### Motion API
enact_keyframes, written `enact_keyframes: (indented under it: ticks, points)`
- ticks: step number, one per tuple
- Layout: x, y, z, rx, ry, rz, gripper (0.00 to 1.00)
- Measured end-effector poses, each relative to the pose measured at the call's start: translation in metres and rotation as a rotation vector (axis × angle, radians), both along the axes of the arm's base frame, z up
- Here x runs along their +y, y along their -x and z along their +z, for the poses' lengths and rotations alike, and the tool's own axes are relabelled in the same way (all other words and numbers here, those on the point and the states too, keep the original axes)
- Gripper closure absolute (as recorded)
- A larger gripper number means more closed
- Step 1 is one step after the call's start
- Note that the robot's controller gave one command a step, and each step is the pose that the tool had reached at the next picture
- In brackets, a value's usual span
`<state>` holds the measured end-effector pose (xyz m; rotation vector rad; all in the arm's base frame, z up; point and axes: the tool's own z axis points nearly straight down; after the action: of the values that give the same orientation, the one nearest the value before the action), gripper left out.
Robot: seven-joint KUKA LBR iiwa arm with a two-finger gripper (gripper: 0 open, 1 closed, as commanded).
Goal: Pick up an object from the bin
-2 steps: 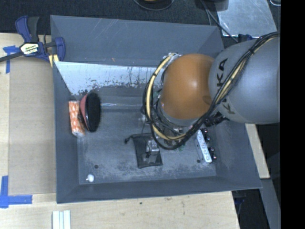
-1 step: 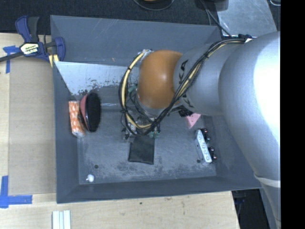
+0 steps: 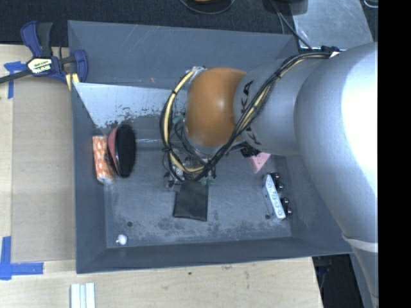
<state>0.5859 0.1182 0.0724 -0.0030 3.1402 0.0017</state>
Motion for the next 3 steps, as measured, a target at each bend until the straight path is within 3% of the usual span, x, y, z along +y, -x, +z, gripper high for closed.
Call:
enact_keyframes:
  ticks: [1, 2, 3]
  points:
    - [-0.002, -0.008, 0.084, 0.004, 0.001, 0.009, 1.0]
    - [-0.004, -0.009, 0.097, 0.0, 0.0, 0.014, 1.0]
    - [0.029, -0.02, 0.055, -0.001, 0.001, 0.183, 1.0]
